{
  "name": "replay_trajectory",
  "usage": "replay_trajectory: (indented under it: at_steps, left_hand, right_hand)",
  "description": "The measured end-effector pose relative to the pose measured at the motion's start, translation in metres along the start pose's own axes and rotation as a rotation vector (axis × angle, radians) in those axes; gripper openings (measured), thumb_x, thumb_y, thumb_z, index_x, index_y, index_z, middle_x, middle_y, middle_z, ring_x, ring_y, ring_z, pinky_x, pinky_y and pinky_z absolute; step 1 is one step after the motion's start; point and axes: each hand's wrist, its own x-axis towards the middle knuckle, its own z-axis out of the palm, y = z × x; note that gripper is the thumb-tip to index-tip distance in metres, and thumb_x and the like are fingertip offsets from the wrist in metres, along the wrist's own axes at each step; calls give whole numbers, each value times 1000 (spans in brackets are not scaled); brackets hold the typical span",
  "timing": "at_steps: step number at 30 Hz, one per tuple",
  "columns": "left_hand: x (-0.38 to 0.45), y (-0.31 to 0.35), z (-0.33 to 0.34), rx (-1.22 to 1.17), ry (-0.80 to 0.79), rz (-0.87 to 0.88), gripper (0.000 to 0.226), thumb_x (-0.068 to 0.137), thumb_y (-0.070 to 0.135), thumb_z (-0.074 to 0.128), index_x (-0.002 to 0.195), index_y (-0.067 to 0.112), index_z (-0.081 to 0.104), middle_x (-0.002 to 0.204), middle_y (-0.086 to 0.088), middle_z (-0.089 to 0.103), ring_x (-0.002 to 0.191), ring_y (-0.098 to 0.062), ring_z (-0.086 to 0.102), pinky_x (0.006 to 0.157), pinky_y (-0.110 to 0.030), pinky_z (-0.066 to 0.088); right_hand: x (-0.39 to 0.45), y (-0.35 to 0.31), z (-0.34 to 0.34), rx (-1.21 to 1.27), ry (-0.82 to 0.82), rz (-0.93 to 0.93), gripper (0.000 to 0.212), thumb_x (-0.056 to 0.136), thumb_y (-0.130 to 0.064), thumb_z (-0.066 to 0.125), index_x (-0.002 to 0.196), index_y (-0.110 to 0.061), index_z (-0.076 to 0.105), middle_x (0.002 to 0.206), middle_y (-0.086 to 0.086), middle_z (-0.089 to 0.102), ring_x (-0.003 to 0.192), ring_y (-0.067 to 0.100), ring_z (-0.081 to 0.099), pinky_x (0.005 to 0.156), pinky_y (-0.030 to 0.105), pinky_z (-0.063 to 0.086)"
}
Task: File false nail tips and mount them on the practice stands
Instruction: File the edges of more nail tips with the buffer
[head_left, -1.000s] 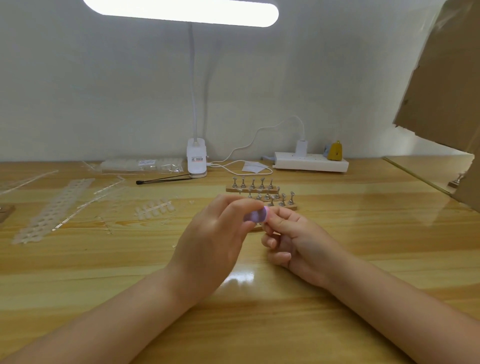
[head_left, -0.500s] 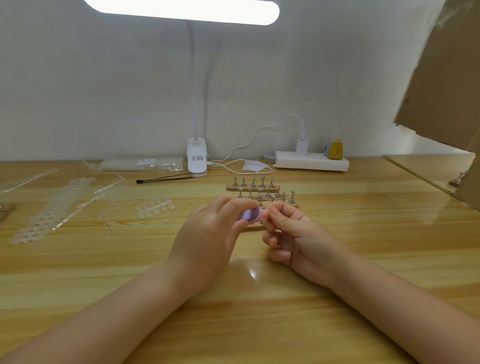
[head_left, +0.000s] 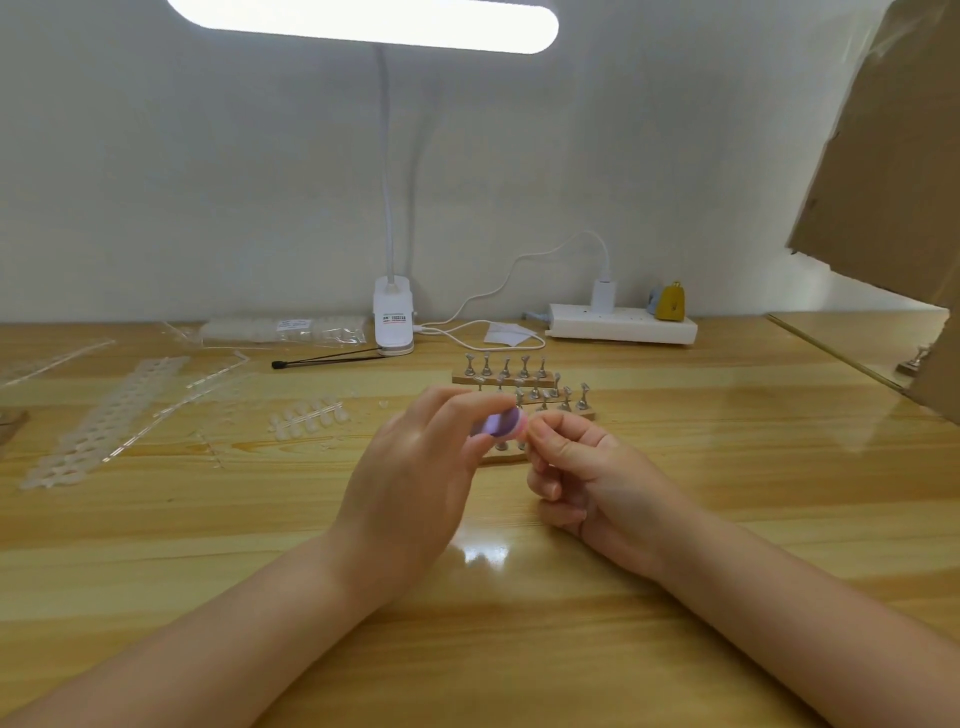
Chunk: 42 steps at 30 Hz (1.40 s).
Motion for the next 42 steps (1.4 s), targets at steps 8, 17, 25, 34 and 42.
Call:
replay_trajectory:
  at_steps: [8,17,25,34,42]
  left_hand:
    - [-3,-10,1,-22,-55,-142,34,96,16,49,129,19,52,108,4,54,76,-8,54,67,-26,48]
    - [-2,1,2,87,41,83,27,92,28,50,118,21,47,105,-6,59,67,-3,44,58,-22,45]
    - [0,2,3,139,77,273,24,96,19,56,119,24,49,96,-11,62,58,-18,58,61,-31,49]
    - [-2,-4,5,132,89,213,26,93,21,58,117,27,50,97,-9,60,62,-21,61,66,-38,50]
    - [-2,-10,2,292,54,134,32,87,23,62,115,32,48,94,-5,60,59,-21,56,69,-43,51]
  right_hand:
    - [-1,-2,0,5,29,17,11,83,-20,60,85,-11,65,64,-1,45,49,7,38,39,16,22]
    - [-2,-3,3,9,-23,74,11,74,-24,65,67,-16,62,63,-3,45,48,5,37,41,17,17]
    - [0,-2,1,45,-15,111,11,86,-11,55,74,-11,56,59,-3,46,44,5,39,38,15,21]
    - [2,-1,-1,43,-36,133,9,84,-14,54,76,-12,57,61,-3,44,47,7,40,37,16,22]
    - [1,-3,-1,48,-51,138,11,81,-23,52,80,-12,53,64,-2,40,51,9,41,39,17,23]
